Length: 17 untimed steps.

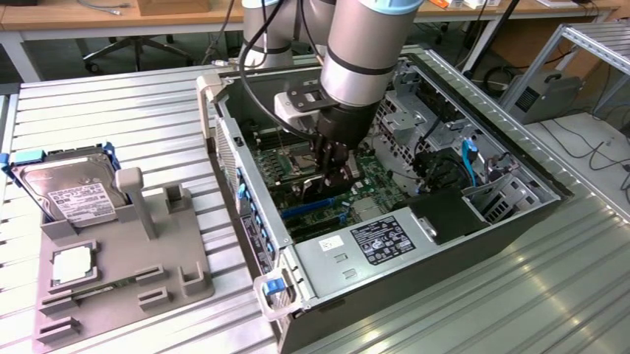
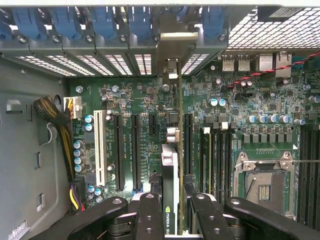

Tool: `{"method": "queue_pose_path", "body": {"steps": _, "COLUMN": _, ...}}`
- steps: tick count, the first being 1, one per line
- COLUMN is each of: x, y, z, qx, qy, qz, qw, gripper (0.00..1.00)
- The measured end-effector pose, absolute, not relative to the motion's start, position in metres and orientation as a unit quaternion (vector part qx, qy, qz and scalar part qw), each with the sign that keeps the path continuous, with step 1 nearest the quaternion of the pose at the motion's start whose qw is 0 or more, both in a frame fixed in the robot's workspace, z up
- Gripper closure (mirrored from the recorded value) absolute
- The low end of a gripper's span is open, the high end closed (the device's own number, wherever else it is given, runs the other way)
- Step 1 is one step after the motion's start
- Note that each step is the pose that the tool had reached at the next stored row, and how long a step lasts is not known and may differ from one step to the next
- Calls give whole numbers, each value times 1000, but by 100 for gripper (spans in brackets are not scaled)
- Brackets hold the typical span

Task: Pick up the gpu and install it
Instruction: 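Insert the gpu into the slot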

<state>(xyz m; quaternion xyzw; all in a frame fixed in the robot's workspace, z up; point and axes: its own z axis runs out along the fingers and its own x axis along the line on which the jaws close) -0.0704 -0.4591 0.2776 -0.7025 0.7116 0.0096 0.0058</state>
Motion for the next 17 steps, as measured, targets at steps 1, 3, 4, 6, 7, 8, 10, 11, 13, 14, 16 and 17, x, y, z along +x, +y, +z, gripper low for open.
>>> {"method": "queue_pose_path", "body": {"steps": 1, "x": -70, "y": -459, "z": 278, "qx": -703, "qy": 712, "qz": 9, "qw": 6, "gripper": 73}}
{"method": "queue_pose_path", "body": {"steps": 3, "x": -71, "y": -459, "z": 278, "qx": -703, "qy": 711, "qz": 9, "qw": 6, "gripper": 73}}
{"method": "queue_pose_path", "body": {"steps": 4, "x": -71, "y": -459, "z": 278, "qx": -703, "qy": 711, "qz": 9, "qw": 7, "gripper": 73}}
{"method": "queue_pose_path", "body": {"steps": 6, "x": -71, "y": -459, "z": 277, "qx": -703, "qy": 711, "qz": 8, "qw": 7, "gripper": 73}}
{"method": "queue_pose_path", "body": {"steps": 7, "x": -71, "y": -459, "z": 277, "qx": -703, "qy": 711, "qz": 8, "qw": 7, "gripper": 73}}
{"method": "queue_pose_path", "body": {"steps": 8, "x": -71, "y": -459, "z": 277, "qx": -703, "qy": 711, "qz": 8, "qw": 8, "gripper": 73}}
{"method": "queue_pose_path", "body": {"steps": 10, "x": -71, "y": -459, "z": 277, "qx": -703, "qy": 711, "qz": 8, "qw": 8, "gripper": 73}}
{"method": "queue_pose_path", "body": {"steps": 11, "x": -72, "y": -459, "z": 277, "qx": -703, "qy": 711, "qz": 7, "qw": 8, "gripper": 73}}
{"method": "queue_pose_path", "body": {"steps": 13, "x": -72, "y": -459, "z": 277, "qx": -703, "qy": 711, "qz": 7, "qw": 8, "gripper": 73}}
{"method": "queue_pose_path", "body": {"steps": 14, "x": -72, "y": -459, "z": 277, "qx": -703, "qy": 711, "qz": 7, "qw": 9, "gripper": 73}}
{"method": "queue_pose_path", "body": {"steps": 16, "x": -73, "y": -459, "z": 277, "qx": -703, "qy": 711, "qz": 7, "qw": 9, "gripper": 73}}
{"method": "queue_pose_path", "body": {"steps": 17, "x": -73, "y": -459, "z": 277, "qx": -703, "qy": 711, "qz": 7, "qw": 9, "gripper": 73}}
